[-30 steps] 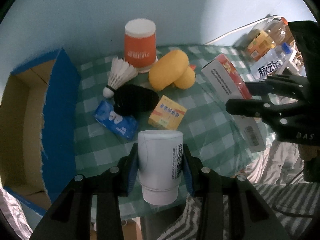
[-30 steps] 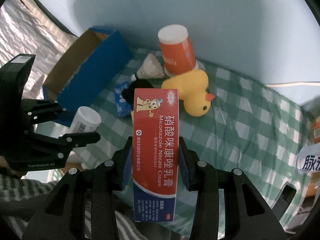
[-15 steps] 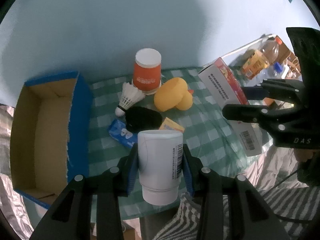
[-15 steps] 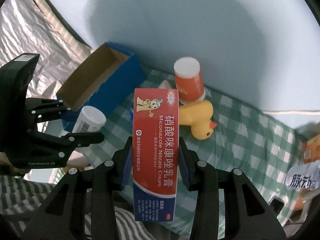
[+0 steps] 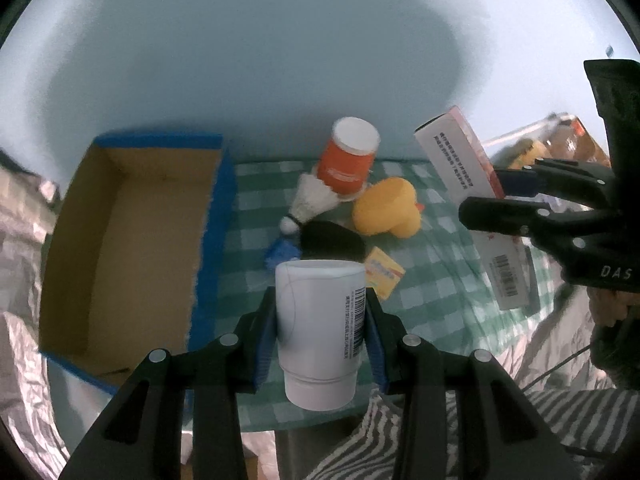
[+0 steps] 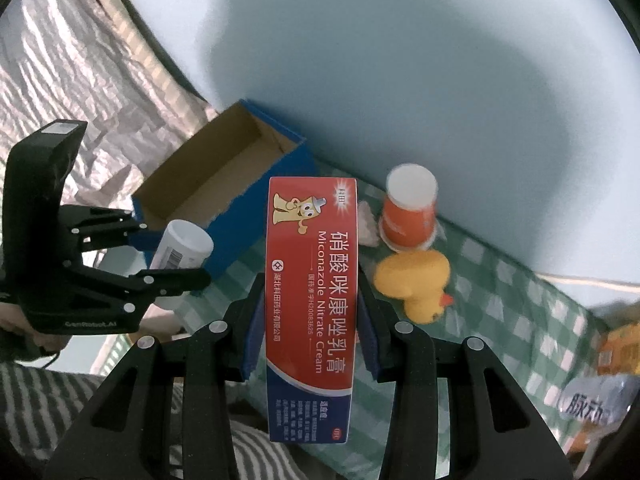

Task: Organize objects
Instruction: 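Carry the pill bottle and cream box over the cardboard box with both tools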

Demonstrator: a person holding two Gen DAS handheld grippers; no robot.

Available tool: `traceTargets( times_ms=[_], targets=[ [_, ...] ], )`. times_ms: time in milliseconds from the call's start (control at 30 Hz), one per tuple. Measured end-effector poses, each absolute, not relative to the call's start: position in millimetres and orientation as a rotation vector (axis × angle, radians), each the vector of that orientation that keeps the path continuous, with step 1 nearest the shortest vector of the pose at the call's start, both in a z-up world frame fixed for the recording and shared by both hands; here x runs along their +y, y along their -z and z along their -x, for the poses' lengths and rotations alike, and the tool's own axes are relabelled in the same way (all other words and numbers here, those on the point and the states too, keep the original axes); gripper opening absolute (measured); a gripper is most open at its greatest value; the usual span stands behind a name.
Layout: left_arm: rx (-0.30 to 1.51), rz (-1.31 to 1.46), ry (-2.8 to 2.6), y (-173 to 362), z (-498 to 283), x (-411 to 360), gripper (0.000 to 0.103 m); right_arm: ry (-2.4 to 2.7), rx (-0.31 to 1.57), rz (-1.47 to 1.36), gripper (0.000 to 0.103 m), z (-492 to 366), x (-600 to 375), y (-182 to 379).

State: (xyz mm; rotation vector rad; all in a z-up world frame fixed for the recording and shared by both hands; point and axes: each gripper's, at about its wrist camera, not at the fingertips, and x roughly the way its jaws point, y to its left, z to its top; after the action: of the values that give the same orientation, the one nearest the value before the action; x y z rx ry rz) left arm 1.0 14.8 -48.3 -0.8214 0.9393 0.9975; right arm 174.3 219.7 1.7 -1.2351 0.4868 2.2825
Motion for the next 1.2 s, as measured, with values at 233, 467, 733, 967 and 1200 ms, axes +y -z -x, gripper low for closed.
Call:
traceTargets(
  times_ms=[233,467,733,967,1200],
  targets=[
    [0.888,0.861,-1.092,41,37,20,0.040,-2.312,0.444,1.220,0.041,-133,217,-6],
    [0.840,0.922,-1.187,44,79,28,0.040,-2.336,0.409,1.275,0.041,-82,218,0],
    [0.811,0.967,-1.262,56,120,33,0.040,-2.354,0.424,1.321,0.041,-16,219,12],
    [0.819,0.998,-1.309,77,155,39,0.040,-2.354,0.458,1.384,0.041,39,224,34],
    [0.836,1.068,-1.344,107,185,49,0.040,-2.293,0.509,1.461,0.041,84,234,74]
  ],
)
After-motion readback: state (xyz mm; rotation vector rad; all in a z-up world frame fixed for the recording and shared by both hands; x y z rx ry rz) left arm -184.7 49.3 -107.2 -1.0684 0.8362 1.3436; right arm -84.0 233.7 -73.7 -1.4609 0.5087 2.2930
